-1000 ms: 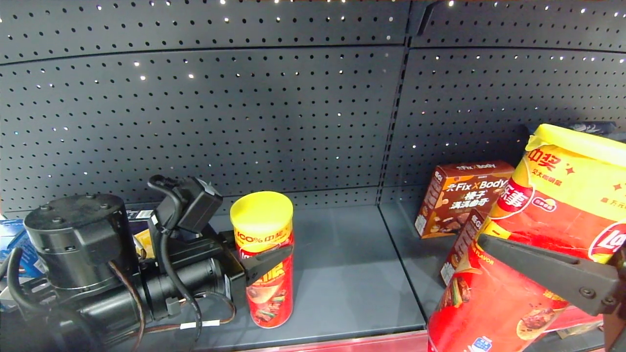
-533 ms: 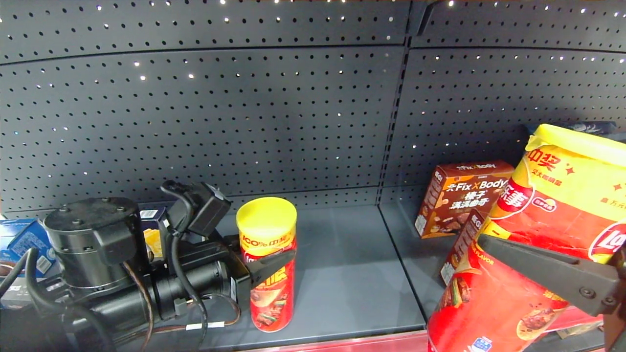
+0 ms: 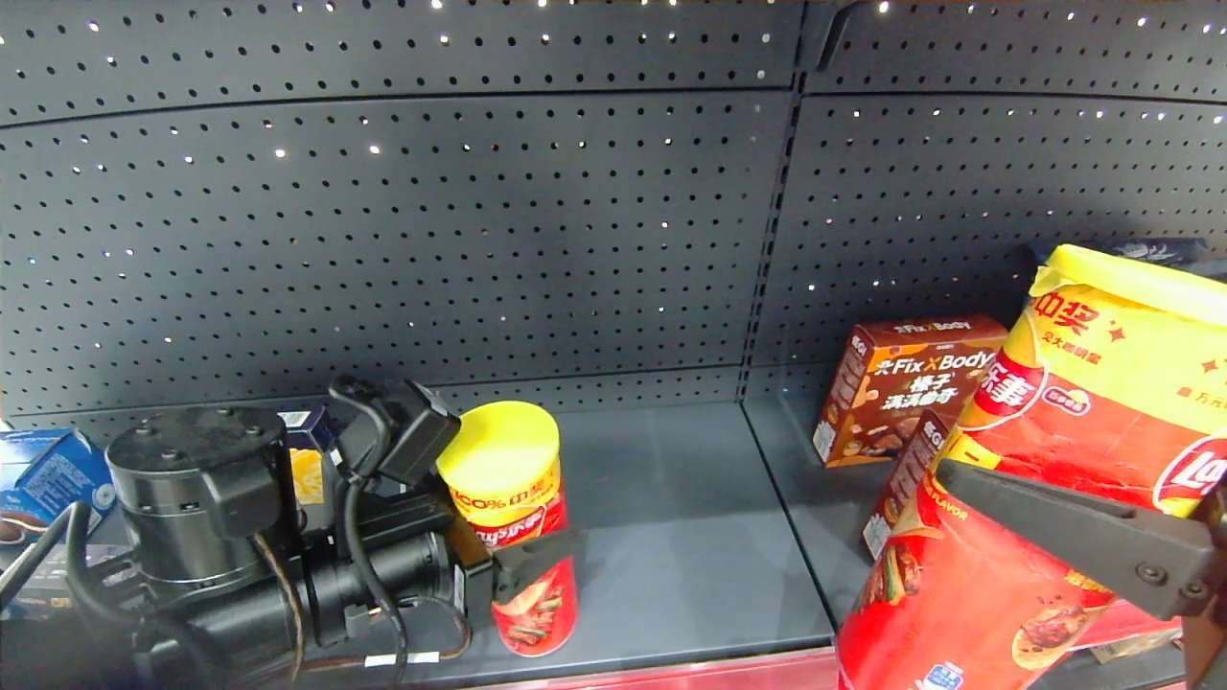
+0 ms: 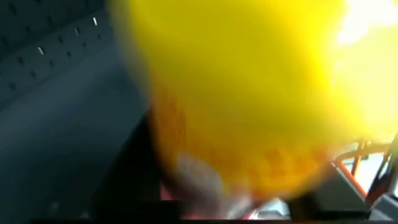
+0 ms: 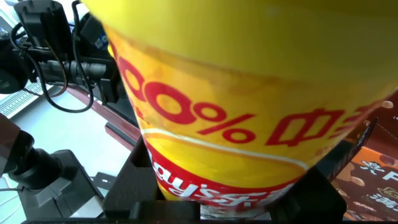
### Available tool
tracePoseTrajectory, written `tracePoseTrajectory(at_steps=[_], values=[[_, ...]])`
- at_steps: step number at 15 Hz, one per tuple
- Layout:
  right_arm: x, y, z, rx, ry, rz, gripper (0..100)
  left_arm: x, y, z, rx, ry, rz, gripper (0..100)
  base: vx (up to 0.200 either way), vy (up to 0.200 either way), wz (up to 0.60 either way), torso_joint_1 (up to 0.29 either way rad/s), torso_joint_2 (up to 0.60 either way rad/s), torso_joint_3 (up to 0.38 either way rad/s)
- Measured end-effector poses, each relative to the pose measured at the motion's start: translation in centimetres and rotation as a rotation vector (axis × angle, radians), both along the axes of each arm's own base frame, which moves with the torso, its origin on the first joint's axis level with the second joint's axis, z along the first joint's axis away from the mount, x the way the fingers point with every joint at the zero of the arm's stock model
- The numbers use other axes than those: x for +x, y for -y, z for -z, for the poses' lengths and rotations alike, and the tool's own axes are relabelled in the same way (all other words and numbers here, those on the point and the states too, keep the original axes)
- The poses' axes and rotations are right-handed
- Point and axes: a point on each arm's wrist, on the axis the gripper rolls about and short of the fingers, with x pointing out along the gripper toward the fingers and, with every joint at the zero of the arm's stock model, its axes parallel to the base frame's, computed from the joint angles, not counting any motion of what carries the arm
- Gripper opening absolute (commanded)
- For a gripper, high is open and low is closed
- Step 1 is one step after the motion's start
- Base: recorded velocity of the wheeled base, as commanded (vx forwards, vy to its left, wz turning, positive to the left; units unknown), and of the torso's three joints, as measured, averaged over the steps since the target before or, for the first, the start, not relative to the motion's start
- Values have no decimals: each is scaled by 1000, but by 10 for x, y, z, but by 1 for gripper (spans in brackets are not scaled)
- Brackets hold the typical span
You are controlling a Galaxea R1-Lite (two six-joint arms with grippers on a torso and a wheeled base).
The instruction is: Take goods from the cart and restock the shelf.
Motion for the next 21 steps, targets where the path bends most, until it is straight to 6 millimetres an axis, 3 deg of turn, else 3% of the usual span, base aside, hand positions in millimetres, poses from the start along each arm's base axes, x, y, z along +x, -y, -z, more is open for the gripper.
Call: tracePoseTrajectory(at_steps=[7, 21], values=[[0, 0, -1, 2, 3, 0, 0, -7, -2, 2, 4, 0, 7, 100, 0, 0, 0, 0, 0, 0], [1, -1, -2, 3, 5, 0, 0, -48, -30, 0, -11, 26, -11, 100, 0, 0, 0, 0, 0, 0]])
